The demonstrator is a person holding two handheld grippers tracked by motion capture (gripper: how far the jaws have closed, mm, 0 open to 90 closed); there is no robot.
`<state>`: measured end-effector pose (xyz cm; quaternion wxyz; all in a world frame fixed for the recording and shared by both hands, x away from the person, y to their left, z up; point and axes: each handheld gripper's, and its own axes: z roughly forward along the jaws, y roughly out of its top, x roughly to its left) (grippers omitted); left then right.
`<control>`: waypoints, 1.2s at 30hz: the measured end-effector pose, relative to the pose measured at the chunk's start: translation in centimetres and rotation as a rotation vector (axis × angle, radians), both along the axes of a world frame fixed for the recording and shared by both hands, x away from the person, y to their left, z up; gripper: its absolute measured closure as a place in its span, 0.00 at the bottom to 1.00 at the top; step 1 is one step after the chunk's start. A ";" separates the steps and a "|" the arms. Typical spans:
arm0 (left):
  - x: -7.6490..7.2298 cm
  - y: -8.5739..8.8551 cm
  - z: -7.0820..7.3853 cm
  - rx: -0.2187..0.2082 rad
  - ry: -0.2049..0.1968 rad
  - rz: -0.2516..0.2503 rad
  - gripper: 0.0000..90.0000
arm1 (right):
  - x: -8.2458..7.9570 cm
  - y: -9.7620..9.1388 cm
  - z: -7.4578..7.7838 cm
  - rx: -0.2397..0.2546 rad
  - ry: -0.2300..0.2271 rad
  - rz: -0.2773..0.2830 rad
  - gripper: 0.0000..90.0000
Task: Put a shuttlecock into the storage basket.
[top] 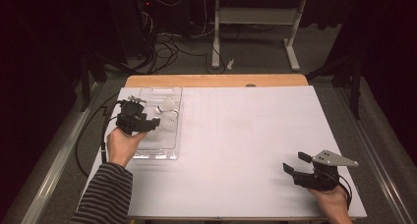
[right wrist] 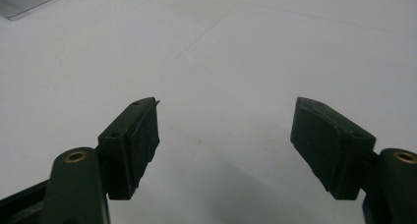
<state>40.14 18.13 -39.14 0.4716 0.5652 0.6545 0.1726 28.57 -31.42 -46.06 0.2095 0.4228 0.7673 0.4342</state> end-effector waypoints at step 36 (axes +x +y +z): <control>-2.6 0.0 -0.1 -0.049 -0.031 -0.035 0.46 | 0.0 0.0 0.0 0.001 0.000 0.000 0.30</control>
